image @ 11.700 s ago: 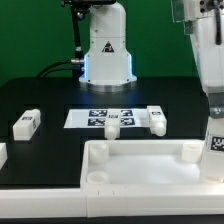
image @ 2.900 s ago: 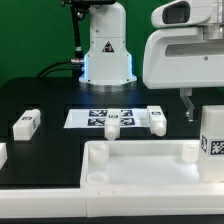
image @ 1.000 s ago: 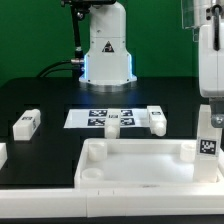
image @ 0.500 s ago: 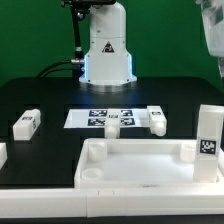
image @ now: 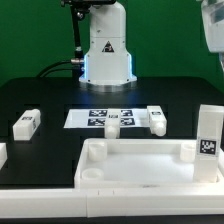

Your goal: Assemble desk

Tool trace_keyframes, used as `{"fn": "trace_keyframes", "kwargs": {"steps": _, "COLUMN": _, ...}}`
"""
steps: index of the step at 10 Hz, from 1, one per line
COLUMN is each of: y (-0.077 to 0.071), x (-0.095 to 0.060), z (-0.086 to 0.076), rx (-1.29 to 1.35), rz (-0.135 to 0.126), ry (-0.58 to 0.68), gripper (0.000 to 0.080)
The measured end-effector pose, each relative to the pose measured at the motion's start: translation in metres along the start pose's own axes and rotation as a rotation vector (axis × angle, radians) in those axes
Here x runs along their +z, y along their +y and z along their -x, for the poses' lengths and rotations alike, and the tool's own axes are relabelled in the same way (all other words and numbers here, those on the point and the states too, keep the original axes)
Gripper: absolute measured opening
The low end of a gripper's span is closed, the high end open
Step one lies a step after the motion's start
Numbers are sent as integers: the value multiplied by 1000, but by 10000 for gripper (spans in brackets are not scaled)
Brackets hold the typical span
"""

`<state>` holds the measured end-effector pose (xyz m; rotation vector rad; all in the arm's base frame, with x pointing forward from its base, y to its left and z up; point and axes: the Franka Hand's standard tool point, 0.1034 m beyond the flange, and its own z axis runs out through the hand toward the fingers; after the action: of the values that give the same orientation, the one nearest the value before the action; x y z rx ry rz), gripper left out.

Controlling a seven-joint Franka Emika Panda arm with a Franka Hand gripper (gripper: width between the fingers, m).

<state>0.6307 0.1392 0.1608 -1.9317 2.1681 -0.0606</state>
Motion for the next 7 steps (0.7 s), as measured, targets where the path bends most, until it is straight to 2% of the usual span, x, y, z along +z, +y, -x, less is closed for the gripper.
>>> {"fn": "trace_keyframes", "kwargs": {"steps": 2, "y": 30, "x": -7, "z": 9, "rx": -191, "rz": 26, "ry": -9, "gripper": 649}}
{"fn": "trace_keyframes", "kwargs": {"steps": 6, "y": 27, "x": -4, "z": 5, "rx": -447, "rz": 25, "ry": -7, "gripper": 649}}
{"fn": "trace_keyframes", "kwargs": {"steps": 7, "y": 38, "x": 0, "z": 2, "rx": -555, "rz": 29, "ry": -4, "gripper": 649}}
